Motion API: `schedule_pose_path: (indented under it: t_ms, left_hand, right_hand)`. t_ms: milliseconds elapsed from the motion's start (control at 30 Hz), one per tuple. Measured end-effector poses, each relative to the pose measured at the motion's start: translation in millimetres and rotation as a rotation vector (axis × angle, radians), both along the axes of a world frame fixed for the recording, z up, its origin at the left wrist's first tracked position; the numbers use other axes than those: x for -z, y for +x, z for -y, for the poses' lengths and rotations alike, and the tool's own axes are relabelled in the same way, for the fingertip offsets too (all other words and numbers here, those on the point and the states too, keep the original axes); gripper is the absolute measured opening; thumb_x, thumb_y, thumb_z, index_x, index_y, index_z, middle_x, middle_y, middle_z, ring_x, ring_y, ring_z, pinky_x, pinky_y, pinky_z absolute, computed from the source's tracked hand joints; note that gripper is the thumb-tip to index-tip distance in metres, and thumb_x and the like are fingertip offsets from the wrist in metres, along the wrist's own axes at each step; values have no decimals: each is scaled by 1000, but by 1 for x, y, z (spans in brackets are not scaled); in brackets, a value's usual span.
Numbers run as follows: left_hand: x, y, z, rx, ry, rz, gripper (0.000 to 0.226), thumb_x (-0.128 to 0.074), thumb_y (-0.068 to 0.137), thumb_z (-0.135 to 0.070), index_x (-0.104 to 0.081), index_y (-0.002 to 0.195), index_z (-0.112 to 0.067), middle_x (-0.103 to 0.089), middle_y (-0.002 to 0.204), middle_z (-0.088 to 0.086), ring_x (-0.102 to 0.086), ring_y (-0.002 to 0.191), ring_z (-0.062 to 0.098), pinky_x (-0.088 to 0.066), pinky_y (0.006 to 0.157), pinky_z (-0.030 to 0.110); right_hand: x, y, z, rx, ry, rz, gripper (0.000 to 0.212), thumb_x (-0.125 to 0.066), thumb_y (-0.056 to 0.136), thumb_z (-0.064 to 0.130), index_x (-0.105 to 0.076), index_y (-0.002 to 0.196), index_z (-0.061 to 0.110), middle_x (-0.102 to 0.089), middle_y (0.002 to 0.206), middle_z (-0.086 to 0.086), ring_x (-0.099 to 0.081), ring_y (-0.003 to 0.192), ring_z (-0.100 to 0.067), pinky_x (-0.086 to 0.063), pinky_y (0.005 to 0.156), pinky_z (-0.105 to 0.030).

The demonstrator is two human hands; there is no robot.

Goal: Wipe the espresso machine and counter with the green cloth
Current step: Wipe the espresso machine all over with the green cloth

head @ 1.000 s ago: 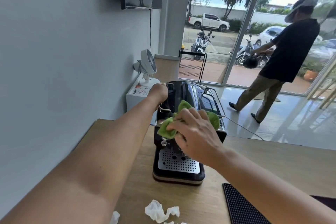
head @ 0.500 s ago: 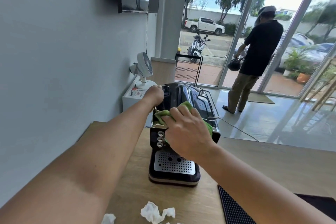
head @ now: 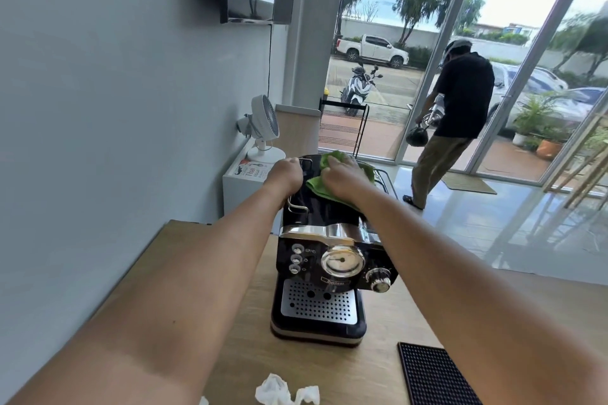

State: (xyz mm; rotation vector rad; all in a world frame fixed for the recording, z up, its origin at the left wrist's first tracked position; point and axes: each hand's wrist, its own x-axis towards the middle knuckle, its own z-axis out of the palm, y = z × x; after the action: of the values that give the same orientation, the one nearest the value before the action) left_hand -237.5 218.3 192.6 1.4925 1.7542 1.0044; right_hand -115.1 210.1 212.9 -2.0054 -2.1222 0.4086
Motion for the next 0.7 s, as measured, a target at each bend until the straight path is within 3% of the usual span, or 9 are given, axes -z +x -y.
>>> schedule_pose_path:
  t_ms: [133,233,333,433,533,700]
  left_hand:
    - [5,-3,-7,17,8,17,38,-26,99,-8,-50,118,13,-51,128,29,-48,120,38,-38,98,39]
    - [8,-3,-11,-13,-17,61,42,-24,100,-19,-56,116,5,-55,127,23,-51,117,34,-40,95,36]
    - [7,0,-7,0,-24,105,41,-24,100,-16,-55,116,7,-54,127,24,-50,119,35,-40,98,38]
    - [4,-1,-4,7,-26,121,40,-24,99,-11,-52,120,10,-52,130,26,-48,122,37,-39,104,43]
    - [4,-3,-5,3,-35,75,43,-24,100,-18,-55,119,4,-54,129,23,-50,120,34,-40,100,37]
    - [2,-3,0,4,-42,102,43,-23,100,-16,-55,119,5,-54,129,23,-50,120,34,-40,100,38]
  right_hand:
    - [6,-8,3,-132,47,123,55,-21,100,37,-19,154,26,-4,164,1,2,151,-19,0,120,-42]
    - [8,4,39,-376,57,136,49,-22,103,36,-27,151,33,-12,162,10,-3,149,-9,1,120,-40]
    - [3,32,67,-516,-9,121,45,-25,103,39,-31,147,44,-13,160,18,-1,148,-3,-1,120,-42]
    - [-2,38,49,-419,-28,113,45,-27,102,40,-32,146,46,-9,162,14,2,149,-9,-2,120,-51]
    - [3,13,22,-249,21,146,49,-25,101,38,-26,150,41,-6,164,9,5,150,-13,1,119,-47]
    - [8,2,57,-382,63,190,47,-21,104,38,-27,150,40,-14,161,17,-2,149,-5,5,119,-36]
